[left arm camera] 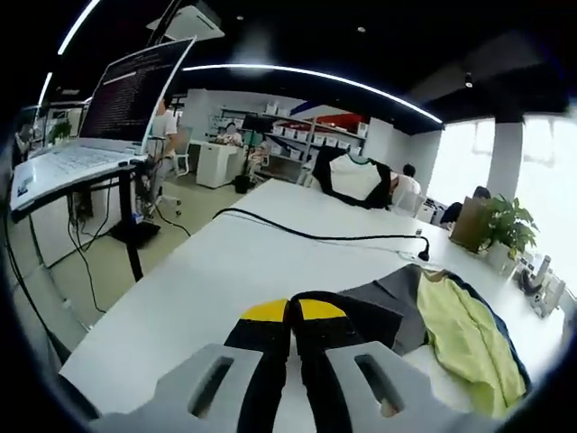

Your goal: Fold the garment on the visible template until the final outline fits inside the template.

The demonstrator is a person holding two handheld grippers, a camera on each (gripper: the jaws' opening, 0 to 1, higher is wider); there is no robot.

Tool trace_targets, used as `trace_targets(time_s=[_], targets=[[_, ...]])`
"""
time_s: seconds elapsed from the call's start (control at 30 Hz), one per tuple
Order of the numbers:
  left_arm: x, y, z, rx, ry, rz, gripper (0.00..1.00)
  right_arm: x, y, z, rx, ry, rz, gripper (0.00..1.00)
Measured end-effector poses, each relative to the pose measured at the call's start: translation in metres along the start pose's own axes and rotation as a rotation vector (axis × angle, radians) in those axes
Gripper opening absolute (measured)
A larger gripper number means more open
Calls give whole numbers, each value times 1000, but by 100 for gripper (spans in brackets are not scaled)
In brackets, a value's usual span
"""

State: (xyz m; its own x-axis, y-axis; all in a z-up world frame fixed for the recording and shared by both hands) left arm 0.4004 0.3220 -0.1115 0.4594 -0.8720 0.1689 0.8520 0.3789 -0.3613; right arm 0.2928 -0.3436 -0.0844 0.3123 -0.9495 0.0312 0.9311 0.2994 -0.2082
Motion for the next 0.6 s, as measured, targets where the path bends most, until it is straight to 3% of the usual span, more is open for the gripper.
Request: trace_targets(time_s=[0.6], targets=[[-28, 0, -45, -108, -25, 93, 2, -1, -1, 0, 0, 0, -1, 100]])
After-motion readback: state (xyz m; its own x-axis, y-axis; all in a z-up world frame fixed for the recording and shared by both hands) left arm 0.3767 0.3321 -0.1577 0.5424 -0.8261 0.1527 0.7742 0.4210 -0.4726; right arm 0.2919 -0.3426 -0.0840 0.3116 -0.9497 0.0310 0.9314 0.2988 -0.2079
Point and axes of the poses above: the point that each gripper's makers call its tool centre point, and the gripper's own axes: y roughly forward along the fingers, x roughly to its right, z roughly out of its top, the point moved 5 cm from there along -y, roughly backward along the fingers, and after that the axes turned 15 degrees about z, right-handed, at the moved point
